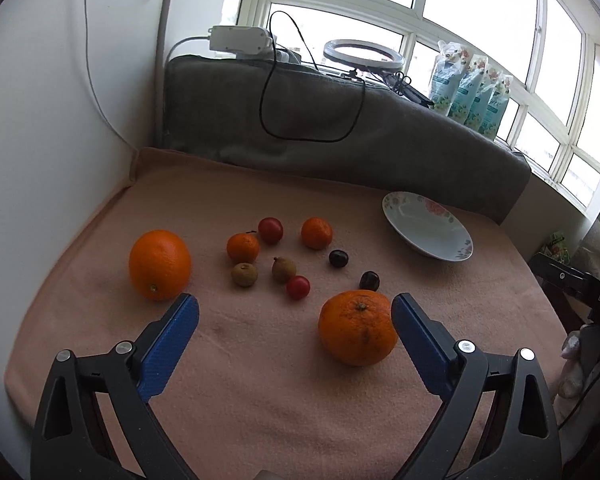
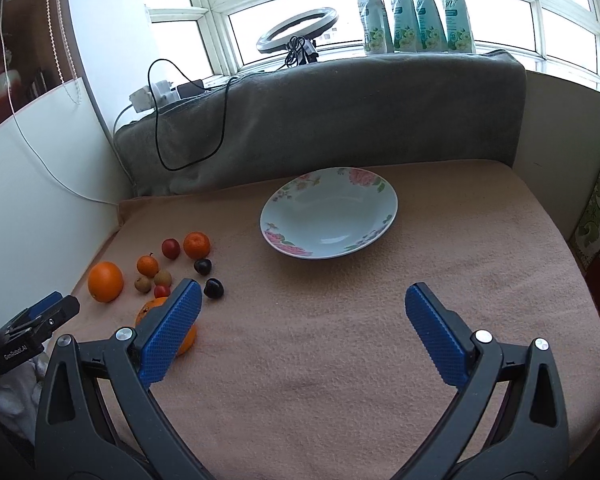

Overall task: Organize fruits
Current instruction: 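Move the right gripper toward the large orange and close around it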

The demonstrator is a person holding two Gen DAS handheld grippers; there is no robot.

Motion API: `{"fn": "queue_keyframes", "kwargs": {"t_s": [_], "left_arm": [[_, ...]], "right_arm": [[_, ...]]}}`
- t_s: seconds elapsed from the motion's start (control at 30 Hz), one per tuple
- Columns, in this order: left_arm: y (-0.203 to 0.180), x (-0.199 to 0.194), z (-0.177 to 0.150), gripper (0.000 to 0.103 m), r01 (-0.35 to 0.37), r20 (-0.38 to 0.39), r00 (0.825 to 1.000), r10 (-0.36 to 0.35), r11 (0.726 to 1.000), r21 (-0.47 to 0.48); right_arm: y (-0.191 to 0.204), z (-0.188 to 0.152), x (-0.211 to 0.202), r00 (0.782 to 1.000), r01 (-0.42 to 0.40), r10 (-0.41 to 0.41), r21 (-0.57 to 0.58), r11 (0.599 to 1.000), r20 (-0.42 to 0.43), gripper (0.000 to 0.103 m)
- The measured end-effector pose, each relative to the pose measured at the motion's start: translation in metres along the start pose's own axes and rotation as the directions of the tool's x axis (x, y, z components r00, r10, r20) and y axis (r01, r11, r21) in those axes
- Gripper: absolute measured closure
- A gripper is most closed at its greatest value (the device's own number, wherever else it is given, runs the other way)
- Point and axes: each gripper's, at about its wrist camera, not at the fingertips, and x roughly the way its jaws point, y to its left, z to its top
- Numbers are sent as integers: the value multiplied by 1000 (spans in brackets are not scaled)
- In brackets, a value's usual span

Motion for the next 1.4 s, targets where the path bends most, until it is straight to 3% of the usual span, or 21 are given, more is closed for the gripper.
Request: {"fn": "queue_keyframes", "kwargs": {"t_s": [0.37, 0.6, 0.93, 1.4], "left_arm": [[1, 21, -20, 20, 104, -105, 989, -108, 994, -44], [-3, 31, -29, 26, 171, -151, 972, -180, 983, -69], [-10, 49, -34, 33, 239, -207, 945, -254, 966, -95], [-15, 69, -34, 39, 244, -242, 935, -258, 966, -86]], "right_arm": [[28, -5, 49, 971, -183, 182, 3, 983, -156, 0], [46, -11, 81, 919, -289, 290, 45, 956, -268, 5], [71, -15, 117, 847, -376, 373, 70, 924, -378, 13], [93, -22, 140, 798, -424, 411, 75, 903, -440, 23]]}}
